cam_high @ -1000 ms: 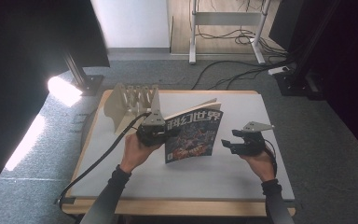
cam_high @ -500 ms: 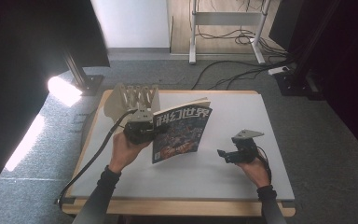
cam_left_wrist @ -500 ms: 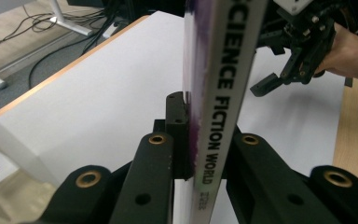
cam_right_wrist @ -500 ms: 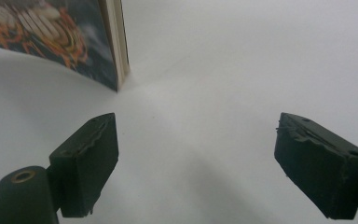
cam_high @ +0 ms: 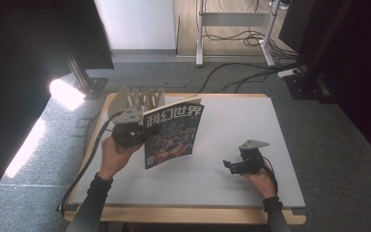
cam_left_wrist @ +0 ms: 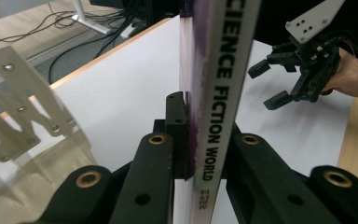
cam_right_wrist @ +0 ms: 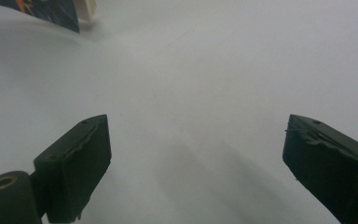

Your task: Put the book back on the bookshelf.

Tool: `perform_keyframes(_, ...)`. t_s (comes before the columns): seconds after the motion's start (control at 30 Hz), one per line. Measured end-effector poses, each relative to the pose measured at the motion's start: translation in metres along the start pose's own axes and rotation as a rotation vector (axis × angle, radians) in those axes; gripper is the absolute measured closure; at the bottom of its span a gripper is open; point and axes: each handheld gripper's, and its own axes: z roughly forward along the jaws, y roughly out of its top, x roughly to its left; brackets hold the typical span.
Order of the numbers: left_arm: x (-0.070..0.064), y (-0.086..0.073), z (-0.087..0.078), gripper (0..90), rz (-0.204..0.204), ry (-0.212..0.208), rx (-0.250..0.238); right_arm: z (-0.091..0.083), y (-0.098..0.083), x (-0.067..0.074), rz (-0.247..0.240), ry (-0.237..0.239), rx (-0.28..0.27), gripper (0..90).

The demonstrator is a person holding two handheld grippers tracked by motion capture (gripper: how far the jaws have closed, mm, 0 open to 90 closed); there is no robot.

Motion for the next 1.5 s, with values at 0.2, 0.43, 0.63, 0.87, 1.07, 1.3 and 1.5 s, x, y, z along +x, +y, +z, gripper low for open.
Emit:
perform_keyframes(0.2, 0.007, -0.002, -0.014, 83.1, -0.021, 0.029, -0.008, 0.004, -0.008, -0.001, 0.008, -0.007, 0.014, 6.3)
perform_keyframes(0.43, 0.019, -0.008, -0.034, 83.1, -0.056, 0.073, -0.015, 0.012, -0.015, 0.000, -0.004, -0.047, 0.065, 5.0)
perform_keyframes(0.63, 0.031, -0.014, -0.051, 83.0, -0.085, 0.120, -0.019, 0.014, -0.016, 0.001, -0.008, -0.058, 0.079, 1.8)
perform_keyframes(0.87, 0.045, -0.022, -0.070, 83.0, -0.125, 0.175, -0.025, 0.015, -0.016, 0.000, -0.007, -0.060, 0.080, 1.4)
perform_keyframes(1.07, 0.057, -0.028, -0.085, 83.0, -0.156, 0.220, -0.031, 0.015, -0.016, 0.000, -0.006, -0.060, 0.079, 1.4)
perform_keyframes(1.3, 0.074, -0.035, -0.102, 83.0, -0.206, 0.297, -0.032, 0.015, -0.016, 0.000, -0.008, -0.060, 0.078, 1.4)
perform_keyframes(1.5, 0.090, -0.044, -0.108, 83.0, -0.256, 0.345, -0.032, 0.015, -0.016, 0.000, -0.009, -0.059, 0.078, 1.4)
